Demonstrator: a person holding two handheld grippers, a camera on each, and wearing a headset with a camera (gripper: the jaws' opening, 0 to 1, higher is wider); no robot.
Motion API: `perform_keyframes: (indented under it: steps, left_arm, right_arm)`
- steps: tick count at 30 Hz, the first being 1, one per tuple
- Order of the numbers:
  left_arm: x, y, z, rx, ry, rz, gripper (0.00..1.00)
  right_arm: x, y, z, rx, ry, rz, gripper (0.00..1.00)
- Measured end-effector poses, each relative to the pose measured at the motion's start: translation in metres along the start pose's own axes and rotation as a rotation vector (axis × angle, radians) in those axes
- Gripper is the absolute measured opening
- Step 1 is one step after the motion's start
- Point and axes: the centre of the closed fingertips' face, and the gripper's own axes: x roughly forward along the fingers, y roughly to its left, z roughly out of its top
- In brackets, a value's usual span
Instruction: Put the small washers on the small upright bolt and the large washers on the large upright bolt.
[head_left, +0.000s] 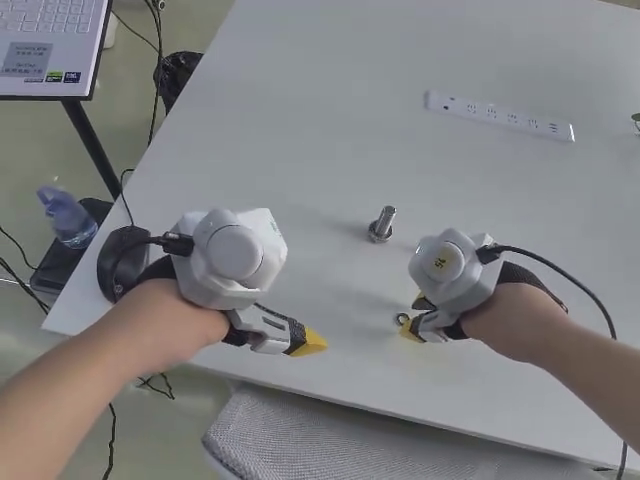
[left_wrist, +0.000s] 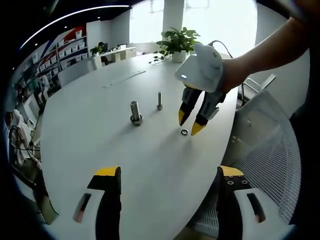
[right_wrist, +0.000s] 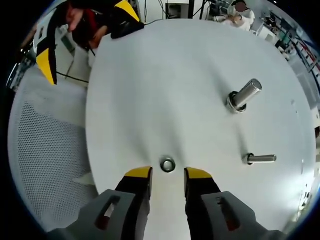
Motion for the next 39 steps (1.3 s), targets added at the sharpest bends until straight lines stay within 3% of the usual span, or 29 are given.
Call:
perform_keyframes:
  steps: [7, 23, 39]
  left_arm:
    - [0.0005, 0.001, -0.005, -0.007, 0.005, -0.001, 0.77]
    - [0.0024, 0.0012, 0.0009, -0.005, -0.005, -0.008, 0.76]
    - [0.0038, -0.0006, -0.0038, -0.015, 0.0, -0.007, 0.75]
  right_arm:
    - [0.0028, -0.0013, 0.0007, 0.003, 0.002, -0.006, 0.27]
    - [0.0048, -0.0011, 0.0019, -0.023, 0.01, -0.02, 0.22]
    - [0.0048, -0.0003, 0.0017, -0.031, 0.017, -0.024, 0.15]
